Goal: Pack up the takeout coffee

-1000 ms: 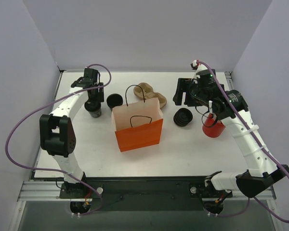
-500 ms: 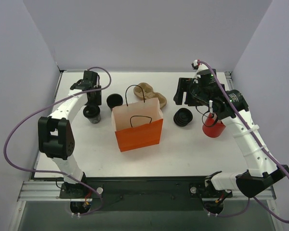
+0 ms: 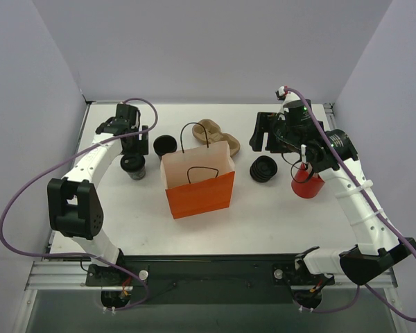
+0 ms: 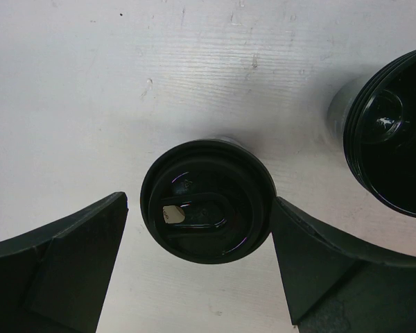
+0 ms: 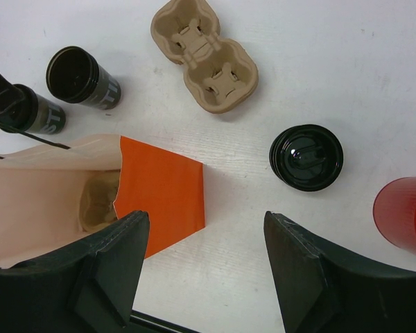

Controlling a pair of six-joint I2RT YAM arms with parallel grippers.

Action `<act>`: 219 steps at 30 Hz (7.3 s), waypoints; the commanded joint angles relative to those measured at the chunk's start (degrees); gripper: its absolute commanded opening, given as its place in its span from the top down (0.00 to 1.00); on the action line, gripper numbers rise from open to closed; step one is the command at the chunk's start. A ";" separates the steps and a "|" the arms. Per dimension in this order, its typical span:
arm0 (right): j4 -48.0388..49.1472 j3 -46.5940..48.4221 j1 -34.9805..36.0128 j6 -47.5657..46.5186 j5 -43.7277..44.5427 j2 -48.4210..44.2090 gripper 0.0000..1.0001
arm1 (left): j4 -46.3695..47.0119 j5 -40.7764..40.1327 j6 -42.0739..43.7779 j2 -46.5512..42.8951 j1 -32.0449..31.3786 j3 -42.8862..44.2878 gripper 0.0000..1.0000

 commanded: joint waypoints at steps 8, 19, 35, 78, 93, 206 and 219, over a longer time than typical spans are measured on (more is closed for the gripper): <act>-0.21 0.39 -0.40 0.60 -0.22 -0.67 0.32 | -0.49 2.26 -3.17 -1.87 0.27 -1.03 0.11; -0.12 0.39 -0.48 0.86 -0.22 -0.23 0.32 | -0.32 1.64 -4.50 -1.96 0.36 -2.70 0.11; -0.21 0.65 -1.01 1.74 -0.66 -0.67 0.32 | -1.98 1.64 -4.14 -2.66 0.27 -3.84 0.22; 0.84 -2.77 -0.22 4.20 -1.19 -5.85 0.33 | -4.36 4.09 -12.92 -10.85 2.81 -10.35 0.15; 22.28 -14.04 33.85 -12.22 3.74 -13.00 0.33 | 1.00 7.18 -13.73 -3.10 5.72 -12.37 0.15; 14.15 -24.13 51.45 -25.02 9.71 8.93 1.00 | 1.00 3.57 -19.70 -14.53 4.85 -14.57 0.15; -31.46 -15.61 58.32 -1.34 18.23 2.40 1.00 | 2.32 2.61 -15.40 -16.20 3.08 -18.00 0.14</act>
